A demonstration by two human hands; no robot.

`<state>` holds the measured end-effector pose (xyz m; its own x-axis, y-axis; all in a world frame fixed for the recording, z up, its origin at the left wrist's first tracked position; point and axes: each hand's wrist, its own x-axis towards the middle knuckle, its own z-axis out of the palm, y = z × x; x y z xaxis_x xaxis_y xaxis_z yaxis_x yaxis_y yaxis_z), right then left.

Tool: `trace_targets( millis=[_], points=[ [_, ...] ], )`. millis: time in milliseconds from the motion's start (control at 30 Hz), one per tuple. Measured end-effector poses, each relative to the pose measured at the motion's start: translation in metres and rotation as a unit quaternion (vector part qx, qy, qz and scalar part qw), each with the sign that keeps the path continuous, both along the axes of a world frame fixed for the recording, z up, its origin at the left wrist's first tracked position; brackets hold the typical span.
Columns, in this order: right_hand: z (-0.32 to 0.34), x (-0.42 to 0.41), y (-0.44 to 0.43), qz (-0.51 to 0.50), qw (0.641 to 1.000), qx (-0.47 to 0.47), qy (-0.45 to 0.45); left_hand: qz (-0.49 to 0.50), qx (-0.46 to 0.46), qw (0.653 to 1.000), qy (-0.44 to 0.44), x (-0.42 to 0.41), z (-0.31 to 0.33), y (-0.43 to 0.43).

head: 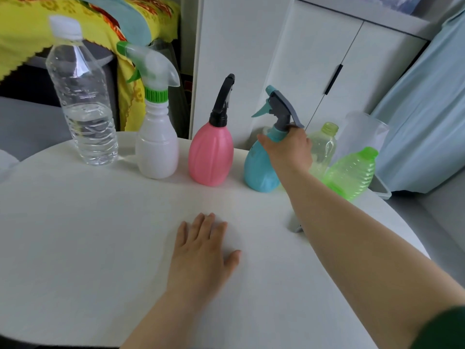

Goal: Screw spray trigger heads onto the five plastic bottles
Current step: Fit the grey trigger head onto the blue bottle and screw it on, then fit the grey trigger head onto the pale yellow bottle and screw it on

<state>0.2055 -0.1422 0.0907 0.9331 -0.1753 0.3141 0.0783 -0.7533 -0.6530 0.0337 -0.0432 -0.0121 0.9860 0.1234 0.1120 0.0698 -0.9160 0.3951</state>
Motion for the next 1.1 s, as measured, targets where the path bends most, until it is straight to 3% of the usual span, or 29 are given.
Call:
trace_targets(
  millis=[267,500,667,767,867,967,1100],
  points=[
    [-0.003,-0.008,-0.005,0.022,0.997,-0.06,0.041,0.003,-0.001,1.0,-0.006,0.0,0.0,-0.001],
    [0.018,-0.027,-0.029,0.093,0.993,0.042,0.061,0.003,0.004,1.0,-0.001,0.0,0.001,-0.001],
    [0.03,-0.055,-0.084,0.028,0.987,0.153,-0.045,-0.008,0.001,1.0,0.007,0.0,0.004,0.0],
    [0.012,-0.074,-0.121,0.029,0.995,0.03,0.089,-0.007,-0.013,1.0,-0.003,-0.001,0.005,-0.001],
    [-0.015,-0.093,-0.138,0.061,0.967,-0.073,0.238,-0.003,-0.007,1.0,-0.014,-0.002,0.004,-0.002],
    [-0.03,-0.101,-0.136,0.043,0.952,-0.165,0.256,-0.002,-0.006,1.0,-0.019,-0.002,0.003,-0.002],
    [-0.045,-0.104,-0.122,0.03,0.942,-0.26,0.211,-0.001,-0.007,1.0,-0.027,-0.003,0.003,-0.003]
  ],
)
